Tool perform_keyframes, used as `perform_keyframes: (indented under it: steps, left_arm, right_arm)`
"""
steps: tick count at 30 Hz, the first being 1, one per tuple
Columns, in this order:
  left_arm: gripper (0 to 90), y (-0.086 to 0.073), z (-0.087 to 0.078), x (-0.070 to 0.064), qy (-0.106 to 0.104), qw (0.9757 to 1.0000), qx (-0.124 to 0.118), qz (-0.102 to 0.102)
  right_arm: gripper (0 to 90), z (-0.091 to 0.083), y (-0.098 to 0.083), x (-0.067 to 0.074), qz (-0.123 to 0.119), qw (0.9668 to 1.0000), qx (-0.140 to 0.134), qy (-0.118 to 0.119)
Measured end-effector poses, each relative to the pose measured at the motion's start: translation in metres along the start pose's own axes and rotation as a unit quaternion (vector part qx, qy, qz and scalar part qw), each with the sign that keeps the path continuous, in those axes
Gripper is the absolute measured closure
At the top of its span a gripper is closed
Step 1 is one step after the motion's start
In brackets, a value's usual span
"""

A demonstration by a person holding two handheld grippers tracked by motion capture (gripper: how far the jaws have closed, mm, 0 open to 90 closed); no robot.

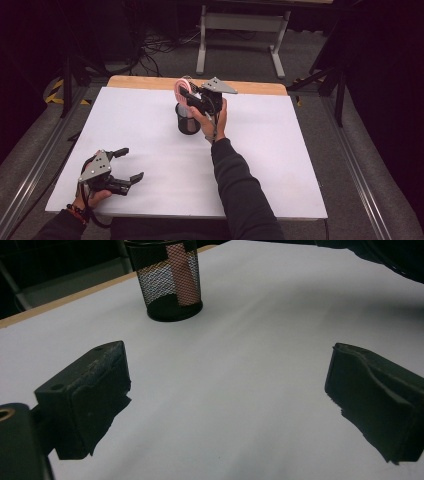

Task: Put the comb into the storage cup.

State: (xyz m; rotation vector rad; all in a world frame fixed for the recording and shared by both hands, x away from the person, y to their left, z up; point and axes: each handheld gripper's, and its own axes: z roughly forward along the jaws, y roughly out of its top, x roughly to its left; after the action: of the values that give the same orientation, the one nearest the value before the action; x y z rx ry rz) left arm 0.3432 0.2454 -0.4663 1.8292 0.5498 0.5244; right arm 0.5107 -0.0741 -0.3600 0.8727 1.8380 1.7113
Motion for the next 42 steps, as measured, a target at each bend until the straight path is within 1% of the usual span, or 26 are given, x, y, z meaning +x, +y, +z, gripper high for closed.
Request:
perform_keyframes:
  steps: [2,5,10,14,16,17,20,22,23,26,31,32,34,39,42]
  left_arm:
    - [5.1,0.000,-0.001,0.000,0.002,1.0000,-0.002,-0.002]
    - [5.1,0.000,0.000,0.000,0.001,1.0000,0.002,-0.002]
    - [5.1,0.000,0.001,-0.001,-0.001,1.0000,0.003,0.001]
    - [5.0,-0.001,0.003,0.000,0.001,1.0000,0.008,0.000]
    - [5.1,-0.001,0.003,0.000,-0.001,1.0000,0.009,0.000]
    - [5.1,-0.001,0.003,-0.001,0.000,1.0000,0.009,0.001]
    - [5.0,-0.001,0.003,-0.001,-0.001,0.9999,0.011,0.002]
    - [5.1,-0.001,0.004,-0.001,0.000,0.9999,0.012,0.001]
    - [5.1,-0.001,0.004,-0.001,0.001,0.9999,0.012,0.001]
    - [5.1,-0.001,0.004,-0.002,-0.001,0.9999,0.016,0.004]
    - [5.1,-0.001,0.004,-0.002,-0.001,0.9999,0.016,0.003]
    - [5.2,-0.001,0.004,-0.002,0.002,0.9998,0.018,0.004]
    - [5.3,-0.001,0.005,-0.002,0.001,0.9998,0.020,0.006]
    - [5.3,-0.001,0.006,-0.003,0.002,0.9998,0.020,0.008]
    - [5.3,-0.001,0.006,-0.003,0.002,0.9997,0.022,0.008]
  right_arm:
    - [62.5,-0.001,0.000,-0.001,0.002,1.0000,-0.001,-0.003]
    - [62.2,-0.002,-0.001,-0.002,0.010,1.0000,-0.001,-0.001]
    - [61.4,-0.004,-0.001,-0.004,0.011,0.9999,-0.003,-0.005]
    - [57.3,-0.004,-0.002,-0.006,-0.002,0.9999,0.002,-0.016]
    - [55.4,-0.005,-0.002,-0.006,-0.002,0.9998,0.005,-0.020]
    - [54.0,-0.005,-0.002,-0.007,-0.004,0.9998,0.005,-0.020]
    - [47.6,-0.005,-0.002,-0.007,-0.010,0.9994,0.011,-0.032]
    - [48.4,-0.005,-0.002,-0.008,-0.012,0.9994,0.013,-0.029]
    - [48.1,-0.006,-0.002,-0.008,-0.013,0.9993,0.015,-0.032]
    - [44.2,-0.005,-0.004,-0.008,-0.014,0.9989,0.022,-0.039]
    - [43.2,-0.005,-0.006,-0.009,-0.013,0.9986,0.025,-0.045]
    - [42.4,-0.006,-0.009,-0.011,-0.012,0.9983,0.027,-0.051]
    - [43.1,-0.006,-0.011,-0.013,-0.012,0.9979,0.028,-0.058]
    - [42.0,-0.008,-0.014,-0.017,-0.011,0.9975,0.032,-0.062]
    - [42.9,-0.009,-0.014,-0.018,-0.010,0.9973,0.033,-0.065]
